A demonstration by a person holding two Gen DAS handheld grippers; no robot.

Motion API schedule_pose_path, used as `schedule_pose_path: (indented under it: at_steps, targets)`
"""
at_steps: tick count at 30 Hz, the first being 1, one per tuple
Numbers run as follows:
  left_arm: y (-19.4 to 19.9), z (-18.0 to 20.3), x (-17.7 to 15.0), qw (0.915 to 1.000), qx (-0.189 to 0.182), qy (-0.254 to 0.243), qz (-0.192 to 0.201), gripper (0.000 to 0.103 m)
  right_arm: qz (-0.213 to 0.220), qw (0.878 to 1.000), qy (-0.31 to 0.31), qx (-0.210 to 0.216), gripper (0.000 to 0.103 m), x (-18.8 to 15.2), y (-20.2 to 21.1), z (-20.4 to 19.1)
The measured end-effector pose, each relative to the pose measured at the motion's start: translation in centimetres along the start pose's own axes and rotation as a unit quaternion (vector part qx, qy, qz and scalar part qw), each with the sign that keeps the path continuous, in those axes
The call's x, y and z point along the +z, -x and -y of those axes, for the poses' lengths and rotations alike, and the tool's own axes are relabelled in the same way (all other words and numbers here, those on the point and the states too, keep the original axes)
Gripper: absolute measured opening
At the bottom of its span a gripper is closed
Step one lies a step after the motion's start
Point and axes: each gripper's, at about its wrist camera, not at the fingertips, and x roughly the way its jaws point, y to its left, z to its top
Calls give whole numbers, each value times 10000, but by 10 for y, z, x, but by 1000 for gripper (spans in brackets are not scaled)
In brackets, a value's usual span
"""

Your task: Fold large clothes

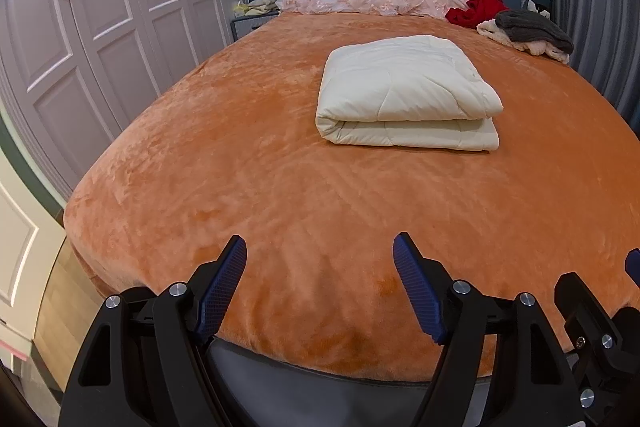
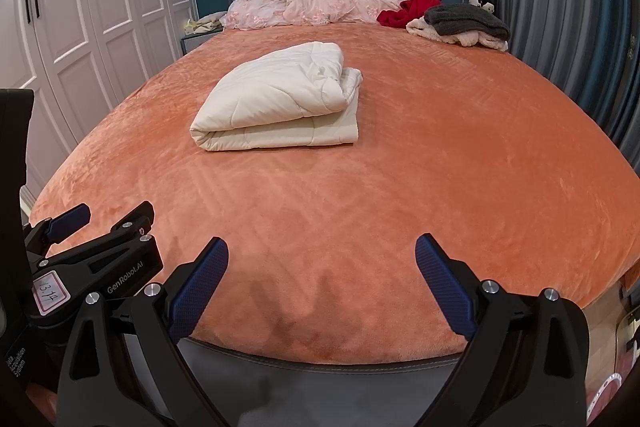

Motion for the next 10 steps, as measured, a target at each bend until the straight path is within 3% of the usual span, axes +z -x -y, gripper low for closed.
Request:
schedule_pose_path:
  at_steps: [10]
  targets:
    - [-2,-2,1,10000,-60,-3,-57,72,-4,10000,-17,-25,92,-1,2,-5]
